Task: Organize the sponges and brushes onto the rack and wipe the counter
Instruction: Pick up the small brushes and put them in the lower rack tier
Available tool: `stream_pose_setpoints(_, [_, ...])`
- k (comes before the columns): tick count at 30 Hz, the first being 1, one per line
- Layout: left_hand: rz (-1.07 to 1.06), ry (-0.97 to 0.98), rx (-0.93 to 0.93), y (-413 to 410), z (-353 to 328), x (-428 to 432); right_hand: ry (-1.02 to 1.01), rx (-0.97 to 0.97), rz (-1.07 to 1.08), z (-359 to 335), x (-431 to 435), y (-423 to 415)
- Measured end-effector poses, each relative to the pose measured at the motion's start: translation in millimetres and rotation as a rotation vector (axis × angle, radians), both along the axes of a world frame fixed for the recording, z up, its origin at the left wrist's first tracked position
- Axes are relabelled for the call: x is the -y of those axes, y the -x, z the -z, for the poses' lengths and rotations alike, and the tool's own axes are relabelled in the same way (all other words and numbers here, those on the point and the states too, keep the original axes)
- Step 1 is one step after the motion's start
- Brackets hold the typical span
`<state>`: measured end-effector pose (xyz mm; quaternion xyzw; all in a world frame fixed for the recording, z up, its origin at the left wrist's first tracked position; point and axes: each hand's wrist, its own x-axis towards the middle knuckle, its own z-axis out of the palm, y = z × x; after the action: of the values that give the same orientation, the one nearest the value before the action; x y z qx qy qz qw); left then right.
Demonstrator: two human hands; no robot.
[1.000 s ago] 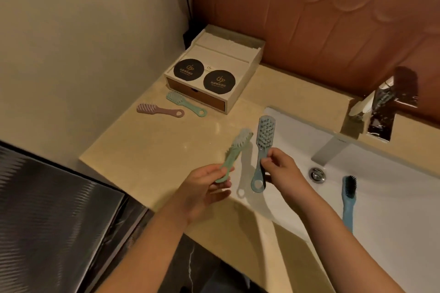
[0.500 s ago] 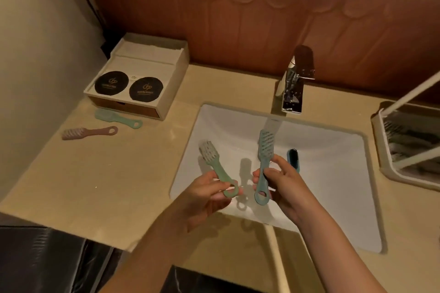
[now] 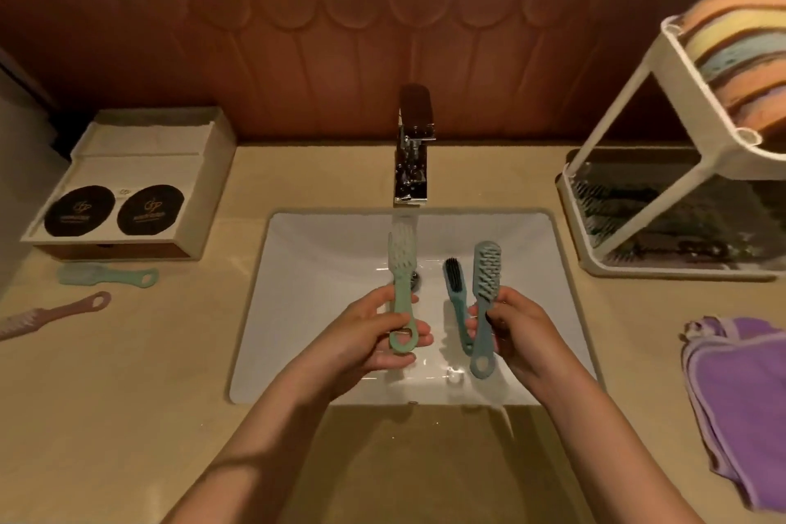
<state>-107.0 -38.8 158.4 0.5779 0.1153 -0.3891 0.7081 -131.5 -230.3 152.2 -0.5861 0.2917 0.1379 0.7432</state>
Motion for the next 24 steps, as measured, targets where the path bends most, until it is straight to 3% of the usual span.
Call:
stream_pose_setpoints(11, [0.056,-0.008,0.052,-12,-11,74,0.039,0.163,0.080,1,65,9])
stream_pose_setpoints(18, [0.104,-0.047,0.106,-7,-9,120,0.477,0.286,-0.083,5,115,21])
stream_pose_setpoints(24, [0.078,-0.088,0.131,-2,-7,156,0.617,0.286,-0.060,12,167,17])
